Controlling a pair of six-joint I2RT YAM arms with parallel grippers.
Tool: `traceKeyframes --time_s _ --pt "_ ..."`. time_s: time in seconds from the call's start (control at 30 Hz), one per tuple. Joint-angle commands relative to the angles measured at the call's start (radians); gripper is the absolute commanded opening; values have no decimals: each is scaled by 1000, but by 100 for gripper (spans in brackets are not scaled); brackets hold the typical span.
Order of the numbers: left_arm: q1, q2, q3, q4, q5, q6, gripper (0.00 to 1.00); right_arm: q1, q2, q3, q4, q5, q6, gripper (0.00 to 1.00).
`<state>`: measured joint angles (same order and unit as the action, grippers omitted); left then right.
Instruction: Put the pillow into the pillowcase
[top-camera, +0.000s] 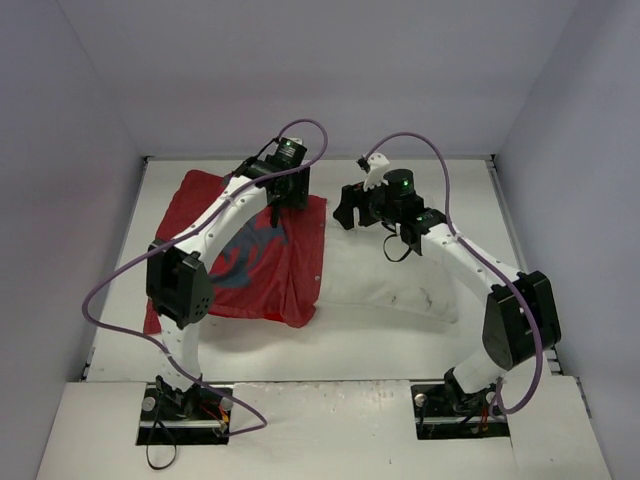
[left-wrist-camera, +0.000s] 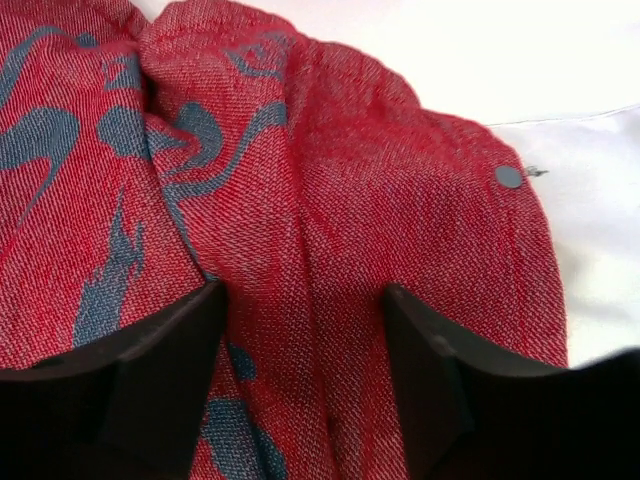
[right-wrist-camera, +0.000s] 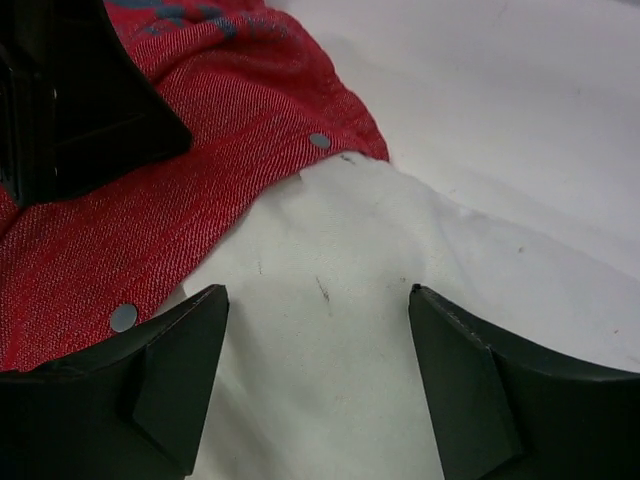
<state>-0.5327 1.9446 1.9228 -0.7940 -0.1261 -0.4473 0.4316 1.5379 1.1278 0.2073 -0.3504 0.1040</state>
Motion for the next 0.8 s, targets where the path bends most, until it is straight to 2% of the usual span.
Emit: traceKeyframes --time_s 0.0,0.03,0.07,0.1,0.13,0.17,0.2,0.23,0.27,0.43,0.57,0.63,0.77 --pt "11 -21 87 -2 -26 28 53 -5 -1 21 49 -22 -15 68" --pt "11 -13 91 -2 -18 32 41 -5 5 17 49 -24 -15 63" --pt "11 -6 99 -4 -11 35 33 -5 13 10 49 -27 -13 58" --pt "11 7 114 -1 2 41 24 -5 16 -2 49 -42 -9 44" --pt "11 11 122 1 37 42 15 -4 19 -8 50 -48 -4 36" --pt "8 14 130 2 61 48 1 -4 25 -14 52 -55 -1 28" --pt "-4 16 146 9 103 61 0 -4 27 -28 53 -62 5 9" --pt "-27 17 172 10 126 90 0 -1 30 -37 56 -67 8 0" --pt "-27 17 173 10 126 90 0 -1 30 -37 57 -67 8 0" --pt "-157 13 251 50 351 131 0 6 33 -34 79 -85 36 0" --pt "-191 -44 179 177 459 113 0 12 31 -29 96 -82 60 0" --pt "-191 -70 116 234 465 113 0 16 33 -43 112 -76 75 0" --pt "-162 -79 49 240 411 84 0 25 31 -60 129 -55 95 0"
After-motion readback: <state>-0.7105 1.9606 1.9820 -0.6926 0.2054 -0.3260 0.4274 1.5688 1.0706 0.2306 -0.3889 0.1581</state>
